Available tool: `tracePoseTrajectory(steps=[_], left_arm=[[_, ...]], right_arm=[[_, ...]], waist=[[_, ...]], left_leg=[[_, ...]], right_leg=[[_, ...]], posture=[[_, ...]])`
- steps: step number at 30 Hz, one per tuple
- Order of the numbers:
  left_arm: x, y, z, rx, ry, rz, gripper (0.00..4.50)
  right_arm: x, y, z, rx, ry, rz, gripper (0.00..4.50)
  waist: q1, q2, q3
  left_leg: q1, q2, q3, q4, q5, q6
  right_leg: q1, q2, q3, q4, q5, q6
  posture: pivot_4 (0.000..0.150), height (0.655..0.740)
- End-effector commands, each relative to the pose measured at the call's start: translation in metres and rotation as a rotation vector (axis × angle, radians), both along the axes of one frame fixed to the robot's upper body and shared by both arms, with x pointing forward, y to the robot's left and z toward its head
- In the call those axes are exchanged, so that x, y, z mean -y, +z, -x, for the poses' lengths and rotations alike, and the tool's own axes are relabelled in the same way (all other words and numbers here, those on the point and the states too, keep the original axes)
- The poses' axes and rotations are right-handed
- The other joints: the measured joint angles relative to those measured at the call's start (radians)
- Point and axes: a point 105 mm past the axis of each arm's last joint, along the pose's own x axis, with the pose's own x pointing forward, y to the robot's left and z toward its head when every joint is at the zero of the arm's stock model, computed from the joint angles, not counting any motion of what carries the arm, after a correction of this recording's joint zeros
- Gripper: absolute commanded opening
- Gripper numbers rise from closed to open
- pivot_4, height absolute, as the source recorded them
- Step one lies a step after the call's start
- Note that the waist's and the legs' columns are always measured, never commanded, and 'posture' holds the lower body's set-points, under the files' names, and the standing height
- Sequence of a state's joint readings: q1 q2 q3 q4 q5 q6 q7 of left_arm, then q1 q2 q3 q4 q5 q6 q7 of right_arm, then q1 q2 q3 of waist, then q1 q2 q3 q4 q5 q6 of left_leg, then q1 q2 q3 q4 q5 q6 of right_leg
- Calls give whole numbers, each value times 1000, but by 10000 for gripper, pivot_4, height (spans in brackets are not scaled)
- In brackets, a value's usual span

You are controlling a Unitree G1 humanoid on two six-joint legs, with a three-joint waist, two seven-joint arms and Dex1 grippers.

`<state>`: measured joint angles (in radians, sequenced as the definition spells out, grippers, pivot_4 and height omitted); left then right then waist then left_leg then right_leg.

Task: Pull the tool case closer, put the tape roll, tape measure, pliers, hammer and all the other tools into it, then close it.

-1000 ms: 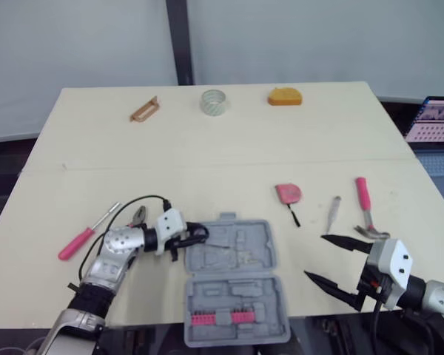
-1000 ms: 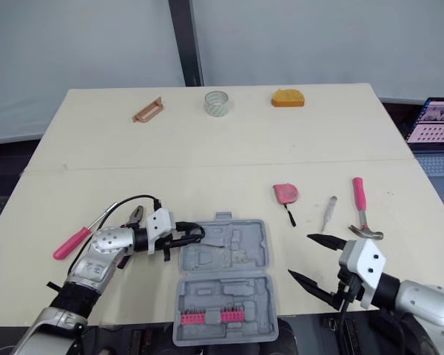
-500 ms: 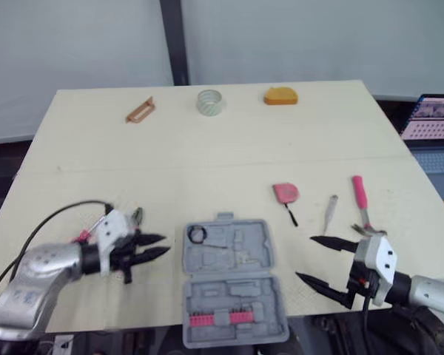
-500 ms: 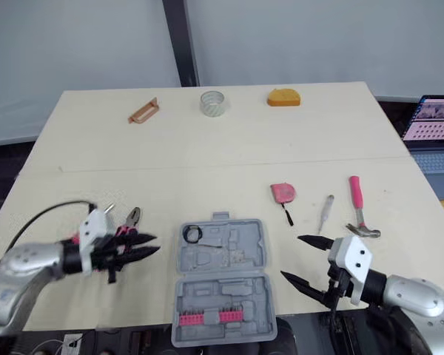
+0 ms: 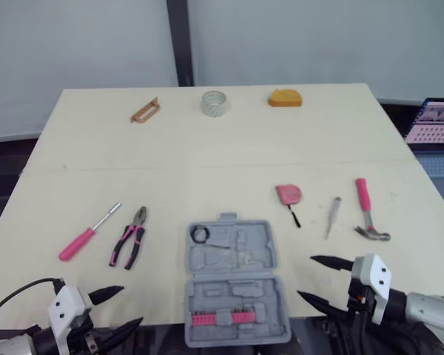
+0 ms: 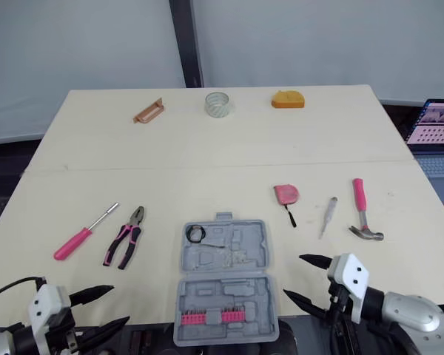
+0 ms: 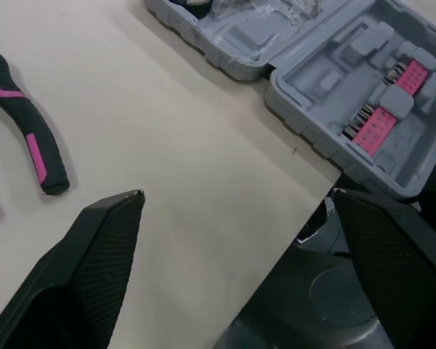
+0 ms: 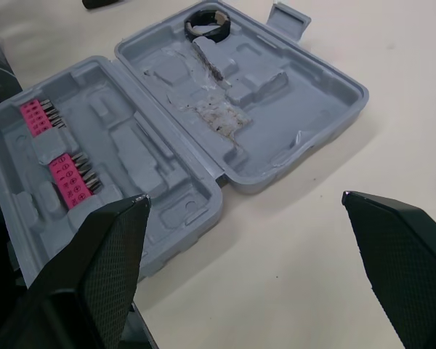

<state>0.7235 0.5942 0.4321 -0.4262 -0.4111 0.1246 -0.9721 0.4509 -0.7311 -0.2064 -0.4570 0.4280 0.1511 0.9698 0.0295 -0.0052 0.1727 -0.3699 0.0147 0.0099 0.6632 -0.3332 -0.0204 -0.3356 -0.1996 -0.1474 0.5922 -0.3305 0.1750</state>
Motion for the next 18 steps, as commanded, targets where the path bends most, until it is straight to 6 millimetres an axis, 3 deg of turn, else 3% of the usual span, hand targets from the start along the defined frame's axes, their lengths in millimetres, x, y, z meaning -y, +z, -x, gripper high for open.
tracePoseTrajectory(steps=[1,6,11,18], left_arm=[[8,14,0,46,-51,29,44270],[38,44,-20,150,-155,126,44270],[61,70,-40,232,-273,165,44270],[72,71,-50,231,-341,179,44270]], right_arm=[[7,7,0,26,-6,7,45000],[13,16,0,37,-68,5,45000],[14,26,-25,112,-224,-5,45000],[15,32,-69,154,-463,4,45000]], waist=[[-1,0,0],[4,0,0],[-3,1,0],[-7,3,-1]], left_leg=[[0,0,0,0,0,0],[0,0,0,1,-1,1],[1,1,0,1,-1,0],[0,1,1,1,-1,0]], right_leg=[[0,0,0,0,0,0],[1,0,0,0,0,0],[2,1,0,0,0,0],[-1,2,1,0,0,0]], posture=[[1500,7400],[1500,7400],[1500,7400],[1500,7400]])
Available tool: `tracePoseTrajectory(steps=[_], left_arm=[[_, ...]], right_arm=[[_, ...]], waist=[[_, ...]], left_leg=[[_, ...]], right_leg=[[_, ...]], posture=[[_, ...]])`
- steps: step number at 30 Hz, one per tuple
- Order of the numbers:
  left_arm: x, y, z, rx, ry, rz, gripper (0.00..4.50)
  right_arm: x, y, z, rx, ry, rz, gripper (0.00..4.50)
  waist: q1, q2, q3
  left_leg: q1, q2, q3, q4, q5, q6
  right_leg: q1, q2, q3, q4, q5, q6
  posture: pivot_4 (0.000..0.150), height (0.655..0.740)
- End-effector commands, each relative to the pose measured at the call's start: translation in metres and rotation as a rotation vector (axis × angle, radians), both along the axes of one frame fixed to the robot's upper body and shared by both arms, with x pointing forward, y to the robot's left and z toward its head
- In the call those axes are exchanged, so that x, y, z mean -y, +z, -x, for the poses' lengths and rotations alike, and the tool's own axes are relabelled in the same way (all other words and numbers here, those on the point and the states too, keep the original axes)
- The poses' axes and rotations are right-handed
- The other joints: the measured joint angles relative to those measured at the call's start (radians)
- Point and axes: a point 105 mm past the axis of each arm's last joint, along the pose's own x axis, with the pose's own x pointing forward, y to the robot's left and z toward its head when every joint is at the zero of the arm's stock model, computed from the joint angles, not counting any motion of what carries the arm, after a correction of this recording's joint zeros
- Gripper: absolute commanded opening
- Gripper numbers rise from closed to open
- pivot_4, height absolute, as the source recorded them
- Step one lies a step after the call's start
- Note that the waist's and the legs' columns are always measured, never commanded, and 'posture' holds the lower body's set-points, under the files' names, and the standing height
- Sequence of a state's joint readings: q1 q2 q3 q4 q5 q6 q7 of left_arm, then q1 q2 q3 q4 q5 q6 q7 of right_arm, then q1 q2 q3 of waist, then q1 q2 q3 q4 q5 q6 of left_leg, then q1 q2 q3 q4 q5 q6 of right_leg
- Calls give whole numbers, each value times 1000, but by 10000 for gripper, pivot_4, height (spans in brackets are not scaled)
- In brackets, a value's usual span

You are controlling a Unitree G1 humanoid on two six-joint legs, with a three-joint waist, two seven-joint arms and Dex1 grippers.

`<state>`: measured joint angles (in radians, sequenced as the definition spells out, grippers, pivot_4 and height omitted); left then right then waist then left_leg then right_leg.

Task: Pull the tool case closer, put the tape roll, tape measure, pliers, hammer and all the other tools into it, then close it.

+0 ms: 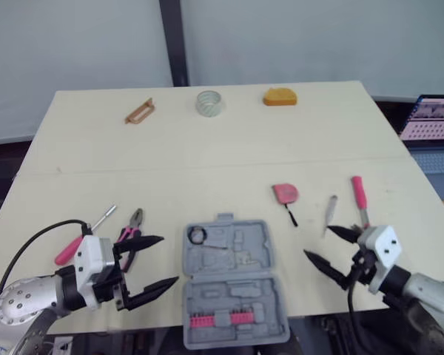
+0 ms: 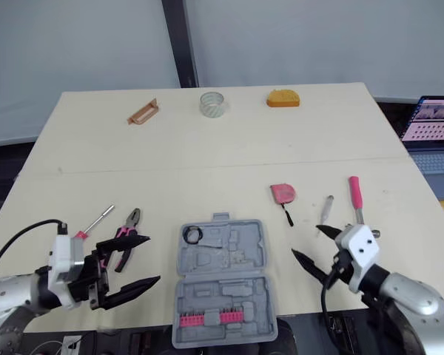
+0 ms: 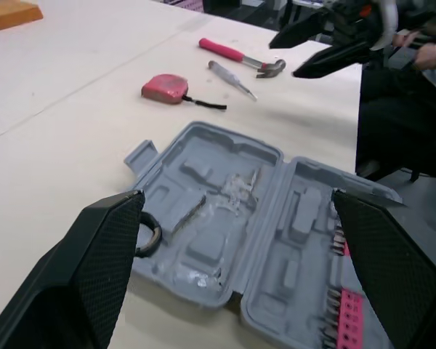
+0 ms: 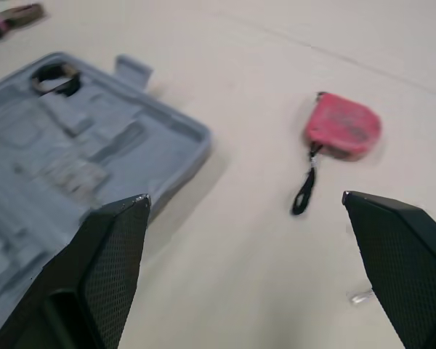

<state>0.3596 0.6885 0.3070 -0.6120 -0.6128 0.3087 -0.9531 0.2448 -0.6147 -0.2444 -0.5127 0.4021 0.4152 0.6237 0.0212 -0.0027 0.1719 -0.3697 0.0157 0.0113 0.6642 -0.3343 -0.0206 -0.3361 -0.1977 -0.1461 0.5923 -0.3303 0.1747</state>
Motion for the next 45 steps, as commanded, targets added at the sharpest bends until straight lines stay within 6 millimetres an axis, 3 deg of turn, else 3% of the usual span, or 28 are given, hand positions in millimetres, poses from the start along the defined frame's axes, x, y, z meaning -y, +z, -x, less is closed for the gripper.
tracePoseTrajectory(steps=[1,7,17,26,35,39,45], left_arm=[[4,-3,1,-8,-31,0,44270],[8,-3,-3,10,-55,-5,44270],[4,-8,-11,39,-17,-40,44270],[-3,-10,-16,38,45,-62,44270],[-7,-10,-18,40,65,-76,44270],[-9,-11,-18,39,73,-82,45000],[-11,-14,-17,29,81,-87,45000]], right_arm=[[3,4,-17,14,-120,41,45000],[15,-11,-45,-91,-271,12,45000],[-14,-29,-79,-244,-309,-135,45000],[-35,-49,-106,-246,-328,-41,45000],[-43,-56,-114,-230,-332,-3,45000],[-44,-58,-114,-231,-328,8,31789],[-45,-58,-113,-234,-333,10,1470]], waist=[[2,0,0],[4,0,0],[-2,2,0],[-4,2,0],[-26,2,0],[-26,2,0],[-22,2,0]], left_leg=[[0,0,0,0,0,0],[-1,0,1,1,0,0],[-1,0,3,0,0,0],[-1,0,4,0,0,0],[0,0,5,0,0,0],[0,1,5,-1,0,0],[0,0,5,-1,0,0]], right_leg=[[0,0,0,0,0,0],[-2,0,1,1,0,0],[-4,1,4,2,0,0],[-5,1,5,2,0,0],[-6,1,5,3,0,0],[-6,1,6,3,0,0],[-5,1,6,3,0,0]], posture=[[1500,7400],[1500,7400],[1500,7400],[1500,7400],[1500,7400],[1500,7400],[1500,7400]])
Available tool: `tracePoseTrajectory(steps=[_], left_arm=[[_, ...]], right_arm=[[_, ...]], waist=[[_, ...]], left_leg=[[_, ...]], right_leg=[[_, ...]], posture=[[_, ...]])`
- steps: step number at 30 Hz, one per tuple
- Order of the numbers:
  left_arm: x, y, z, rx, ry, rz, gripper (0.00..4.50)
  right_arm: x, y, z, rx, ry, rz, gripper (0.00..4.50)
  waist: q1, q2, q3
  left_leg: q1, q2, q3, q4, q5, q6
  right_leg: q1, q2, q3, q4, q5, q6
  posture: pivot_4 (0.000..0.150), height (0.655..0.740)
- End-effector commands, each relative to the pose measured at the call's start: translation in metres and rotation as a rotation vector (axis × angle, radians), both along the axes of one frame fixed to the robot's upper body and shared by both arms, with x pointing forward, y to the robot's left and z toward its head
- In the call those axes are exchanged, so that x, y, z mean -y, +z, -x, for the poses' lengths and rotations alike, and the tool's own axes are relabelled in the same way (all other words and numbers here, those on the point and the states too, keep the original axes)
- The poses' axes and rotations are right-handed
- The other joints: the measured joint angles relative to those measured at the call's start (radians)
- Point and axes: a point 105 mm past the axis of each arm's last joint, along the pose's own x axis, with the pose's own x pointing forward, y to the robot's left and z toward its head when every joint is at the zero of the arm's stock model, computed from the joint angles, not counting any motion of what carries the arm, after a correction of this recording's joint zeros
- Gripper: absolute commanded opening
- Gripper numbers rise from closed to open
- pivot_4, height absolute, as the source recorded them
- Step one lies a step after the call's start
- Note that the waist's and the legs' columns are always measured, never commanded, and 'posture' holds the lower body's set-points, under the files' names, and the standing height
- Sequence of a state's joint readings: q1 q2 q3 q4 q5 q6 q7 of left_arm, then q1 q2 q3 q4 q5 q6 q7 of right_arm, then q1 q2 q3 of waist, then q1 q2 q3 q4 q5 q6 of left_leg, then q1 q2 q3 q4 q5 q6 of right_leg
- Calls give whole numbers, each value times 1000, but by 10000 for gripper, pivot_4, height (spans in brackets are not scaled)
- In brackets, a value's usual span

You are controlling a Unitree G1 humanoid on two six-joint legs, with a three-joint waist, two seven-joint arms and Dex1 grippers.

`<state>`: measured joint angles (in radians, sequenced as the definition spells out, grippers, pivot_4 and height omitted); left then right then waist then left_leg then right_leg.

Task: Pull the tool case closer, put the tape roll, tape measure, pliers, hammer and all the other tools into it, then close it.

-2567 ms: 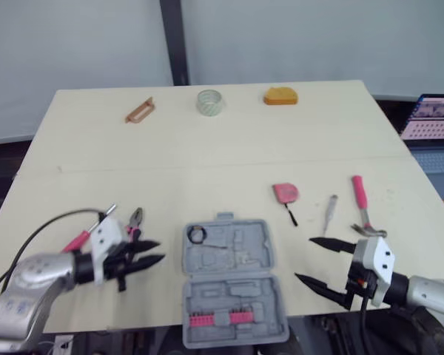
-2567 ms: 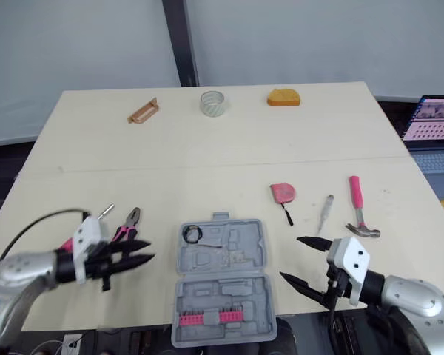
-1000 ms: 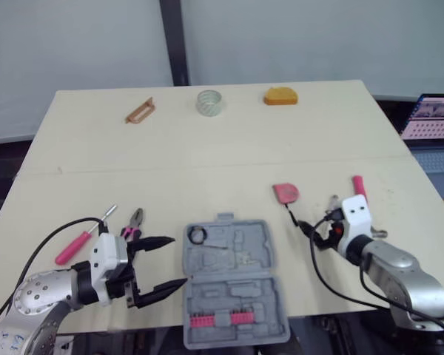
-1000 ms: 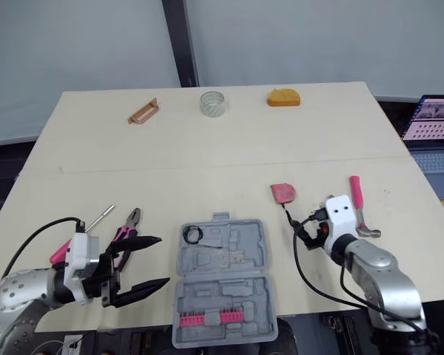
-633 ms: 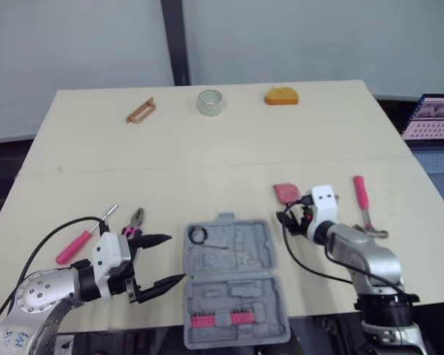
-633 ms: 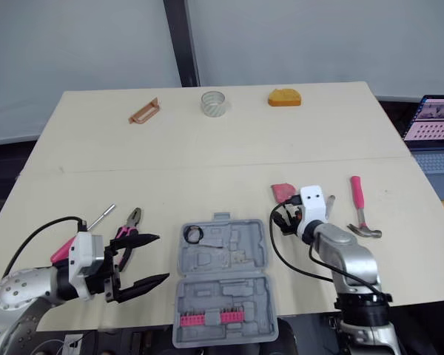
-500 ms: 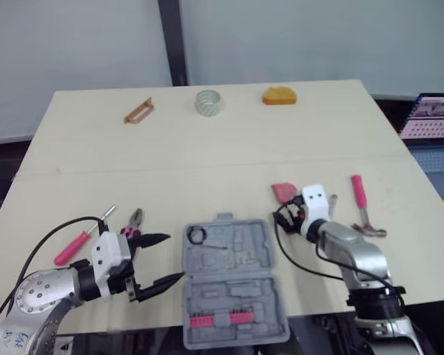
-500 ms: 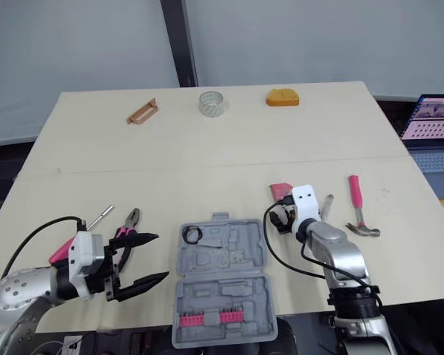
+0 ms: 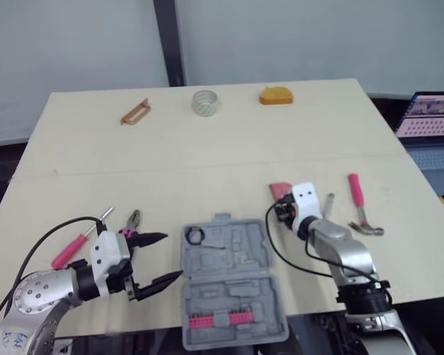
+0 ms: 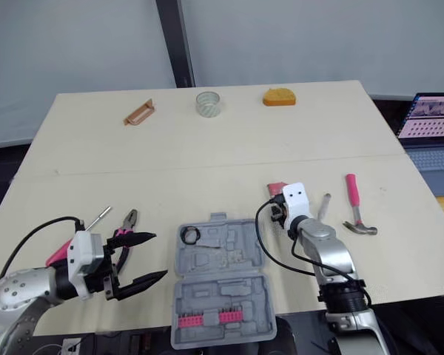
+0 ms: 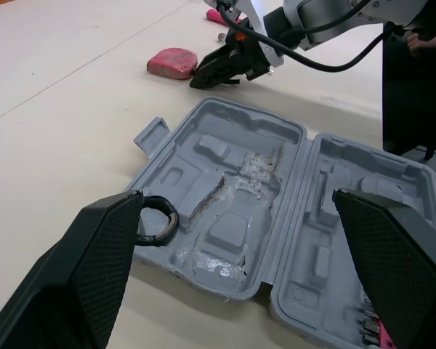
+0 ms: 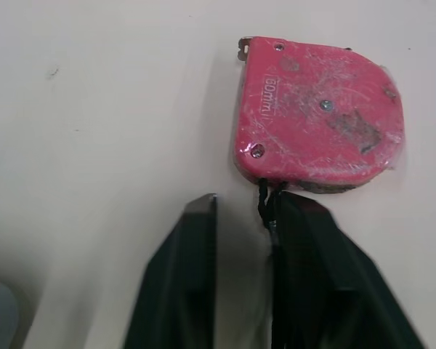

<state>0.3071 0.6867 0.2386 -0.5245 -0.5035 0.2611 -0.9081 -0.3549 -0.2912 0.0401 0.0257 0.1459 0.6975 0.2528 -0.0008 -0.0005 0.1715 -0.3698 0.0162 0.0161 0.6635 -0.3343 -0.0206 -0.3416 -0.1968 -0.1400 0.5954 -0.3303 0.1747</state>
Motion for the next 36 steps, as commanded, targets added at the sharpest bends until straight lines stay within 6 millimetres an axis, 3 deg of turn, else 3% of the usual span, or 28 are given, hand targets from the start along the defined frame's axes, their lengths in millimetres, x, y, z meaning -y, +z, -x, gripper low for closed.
tracePoseTrajectory(steps=[1,9,14,21,31,36], left_arm=[[-6,2,-1,18,22,-19,45000],[-8,-4,1,8,15,-22,45000],[-8,-5,2,0,-5,-25,45000],[-4,-8,6,-16,-61,-24,45000],[-2,-18,8,-33,-126,-28,45000],[-1,-22,9,-40,-158,-31,45000]], right_arm=[[7,-8,3,-26,-33,25,626],[13,-11,9,-47,-44,27,626],[21,-12,28,-71,-32,28,626],[31,-25,82,-171,1,27,626],[19,-25,146,-292,42,-11,626],[15,-26,168,-340,44,-16,626]], waist=[[0,0,0],[1,0,0],[3,0,0],[7,0,0],[16,0,0],[23,0,0]], left_leg=[[0,0,0,0,0,0],[0,0,0,0,0,0],[0,0,0,0,0,0],[0,0,0,-1,0,0],[0,0,1,-1,-1,0],[0,0,1,-1,-1,0]], right_leg=[[0,0,0,0,0,0],[0,0,0,0,0,0],[0,0,0,0,0,0],[0,0,0,-1,0,0],[0,0,1,-2,0,0],[0,0,2,-2,0,0]], posture=[[1500,7400],[1500,7400],[1500,7400],[1500,7400],[1500,7400],[1500,7400]])
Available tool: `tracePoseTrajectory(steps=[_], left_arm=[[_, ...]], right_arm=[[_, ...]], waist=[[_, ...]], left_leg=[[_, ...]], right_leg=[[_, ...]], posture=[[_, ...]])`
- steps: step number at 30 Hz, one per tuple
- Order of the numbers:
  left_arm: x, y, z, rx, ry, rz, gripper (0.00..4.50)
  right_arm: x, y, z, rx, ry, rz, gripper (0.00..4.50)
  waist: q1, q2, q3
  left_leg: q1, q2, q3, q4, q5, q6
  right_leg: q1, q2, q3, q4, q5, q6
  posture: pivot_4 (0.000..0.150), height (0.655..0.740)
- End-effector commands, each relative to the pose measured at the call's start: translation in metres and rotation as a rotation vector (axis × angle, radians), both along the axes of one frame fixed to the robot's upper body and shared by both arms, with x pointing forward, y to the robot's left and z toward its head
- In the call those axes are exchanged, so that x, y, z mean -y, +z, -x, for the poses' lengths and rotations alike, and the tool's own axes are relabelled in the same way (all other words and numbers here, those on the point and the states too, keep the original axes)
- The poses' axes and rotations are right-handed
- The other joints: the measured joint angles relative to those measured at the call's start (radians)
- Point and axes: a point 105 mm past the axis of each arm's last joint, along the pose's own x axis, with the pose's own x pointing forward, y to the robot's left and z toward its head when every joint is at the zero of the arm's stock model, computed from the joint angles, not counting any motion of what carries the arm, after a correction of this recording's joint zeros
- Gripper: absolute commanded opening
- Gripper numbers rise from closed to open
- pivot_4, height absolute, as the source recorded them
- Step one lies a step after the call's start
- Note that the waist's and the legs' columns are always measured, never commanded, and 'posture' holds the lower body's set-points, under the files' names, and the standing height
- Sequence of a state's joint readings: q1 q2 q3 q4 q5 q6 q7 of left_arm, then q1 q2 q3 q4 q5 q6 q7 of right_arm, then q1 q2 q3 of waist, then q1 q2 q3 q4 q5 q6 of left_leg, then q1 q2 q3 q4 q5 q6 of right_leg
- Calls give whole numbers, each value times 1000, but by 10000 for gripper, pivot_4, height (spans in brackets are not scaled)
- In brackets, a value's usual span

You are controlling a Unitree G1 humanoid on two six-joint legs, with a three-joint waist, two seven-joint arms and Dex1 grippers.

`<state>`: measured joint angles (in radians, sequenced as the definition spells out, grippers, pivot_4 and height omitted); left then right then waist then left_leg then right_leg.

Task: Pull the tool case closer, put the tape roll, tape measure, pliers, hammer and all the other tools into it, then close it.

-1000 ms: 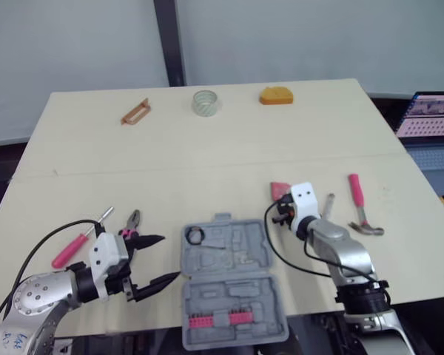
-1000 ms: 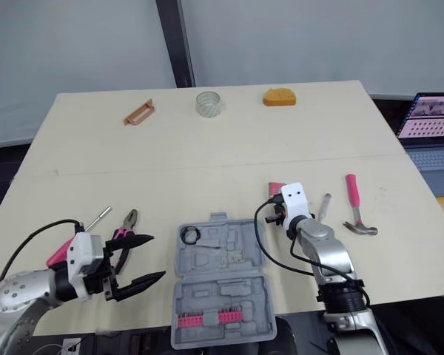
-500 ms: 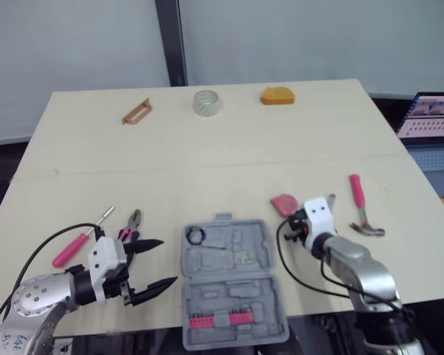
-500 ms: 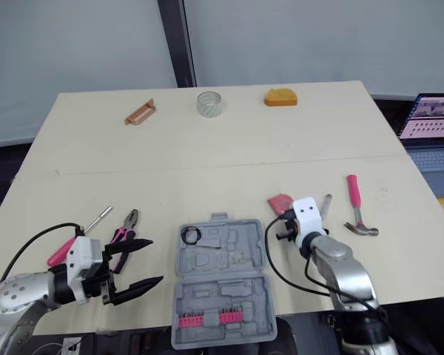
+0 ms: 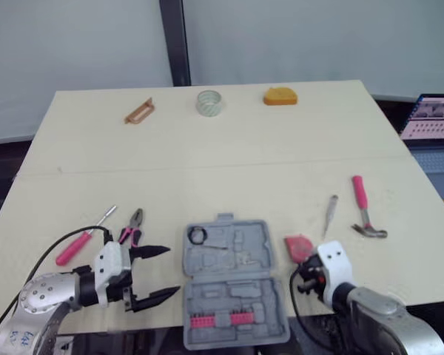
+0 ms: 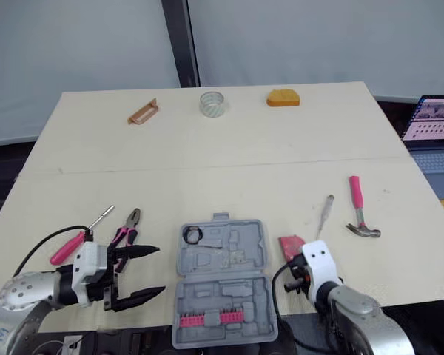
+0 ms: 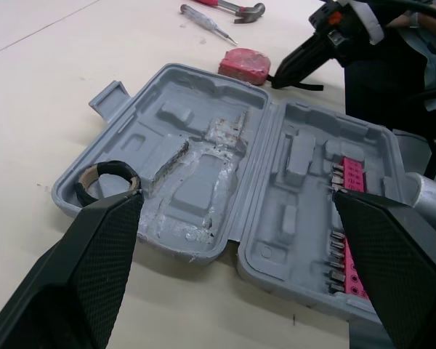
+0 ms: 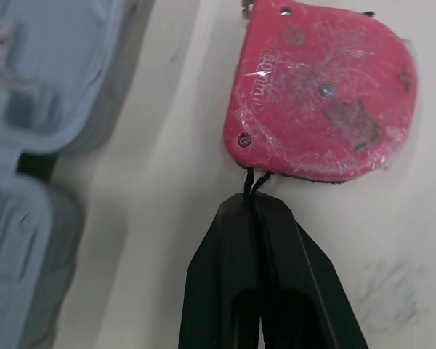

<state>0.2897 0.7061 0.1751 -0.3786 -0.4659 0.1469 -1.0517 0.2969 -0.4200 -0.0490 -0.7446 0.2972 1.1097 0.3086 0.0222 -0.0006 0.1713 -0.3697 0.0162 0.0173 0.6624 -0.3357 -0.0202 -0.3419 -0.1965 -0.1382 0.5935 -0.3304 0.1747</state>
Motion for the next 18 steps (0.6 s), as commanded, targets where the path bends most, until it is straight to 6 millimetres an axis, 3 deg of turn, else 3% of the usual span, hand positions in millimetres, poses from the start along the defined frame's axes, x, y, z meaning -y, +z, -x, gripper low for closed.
tracePoseTrajectory(steps=[1,18], left_arm=[[2,0,3,16,-41,-6,45000],[1,-7,4,15,-55,-7,45000]], right_arm=[[-4,0,16,-42,-2,-14,626],[-6,-4,31,-102,-8,-2,626]], waist=[[1,0,0],[1,0,0]], left_leg=[[0,0,0,0,0,0],[0,0,0,0,0,0]], right_leg=[[0,0,0,0,0,0],[0,0,1,0,0,0]], posture=[[1500,7400],[1500,7400]])
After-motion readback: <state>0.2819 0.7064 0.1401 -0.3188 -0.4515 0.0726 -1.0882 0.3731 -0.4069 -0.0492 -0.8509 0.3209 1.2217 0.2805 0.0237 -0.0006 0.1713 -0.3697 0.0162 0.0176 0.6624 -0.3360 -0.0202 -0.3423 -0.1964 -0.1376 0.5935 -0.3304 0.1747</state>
